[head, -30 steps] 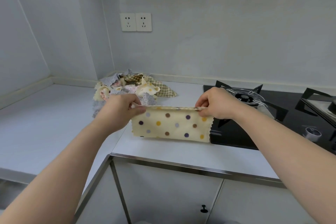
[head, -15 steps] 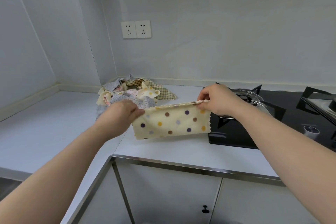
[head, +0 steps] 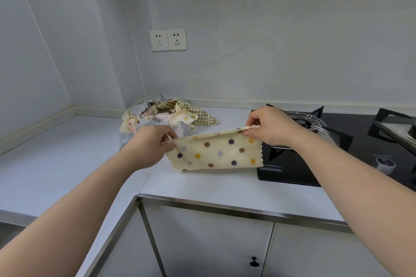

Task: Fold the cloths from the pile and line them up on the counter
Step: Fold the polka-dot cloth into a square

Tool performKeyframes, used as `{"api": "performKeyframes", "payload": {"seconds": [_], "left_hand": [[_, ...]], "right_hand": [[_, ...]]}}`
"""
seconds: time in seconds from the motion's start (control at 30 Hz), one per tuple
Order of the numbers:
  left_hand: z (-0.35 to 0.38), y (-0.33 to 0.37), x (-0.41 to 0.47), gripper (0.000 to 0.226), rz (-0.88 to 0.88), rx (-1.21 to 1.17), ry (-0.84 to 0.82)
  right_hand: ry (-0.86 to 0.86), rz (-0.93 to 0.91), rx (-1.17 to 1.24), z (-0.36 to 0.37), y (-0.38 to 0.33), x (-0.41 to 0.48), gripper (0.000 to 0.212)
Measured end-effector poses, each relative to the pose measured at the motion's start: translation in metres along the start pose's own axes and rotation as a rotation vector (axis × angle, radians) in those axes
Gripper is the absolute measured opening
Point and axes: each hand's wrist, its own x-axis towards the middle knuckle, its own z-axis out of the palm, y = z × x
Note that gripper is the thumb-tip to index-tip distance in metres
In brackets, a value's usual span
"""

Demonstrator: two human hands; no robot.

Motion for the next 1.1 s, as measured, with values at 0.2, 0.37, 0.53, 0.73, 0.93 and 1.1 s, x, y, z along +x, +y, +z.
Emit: {"api": "performKeyframes", "payload": {"seconds": [0.2,0.37,0.53,0.73,0.93,1.1], "left_hand": [[0.002,0.000,0.002,0.013,0.021,0.080,0.035],[0.002,0.003,0.002,0.020,0.040,0.110,0.037],[0.001,0.000,0.003,0.020,0.035,0.144,0.004],[0.000,0.004,0.006,0.016,0.011,0.145,0.019],[-0.005,0.017,0.007,0.011,-0.028,0.097,0.050],[-0.011,0.021,0.006,0.015,-0.091,-0.026,-0.047]], "right_hand": [[-0.031,-0.015,-0.029,0.001,-0.003,-0.002,0.010],[-0.009,-0.035,-0.013,0.001,-0.002,-0.001,0.008],[-0.025,-0.027,-0.022,0.002,0.003,0.000,0.018],[-0.061,-0.063,-0.055,0.001,0.010,0.004,0.010],[-0.076,-0.056,-0.032,-0.007,0.013,0.007,0.006],[-0.154,-0.035,0.041,-0.015,0.015,0.007,0.006]]}}
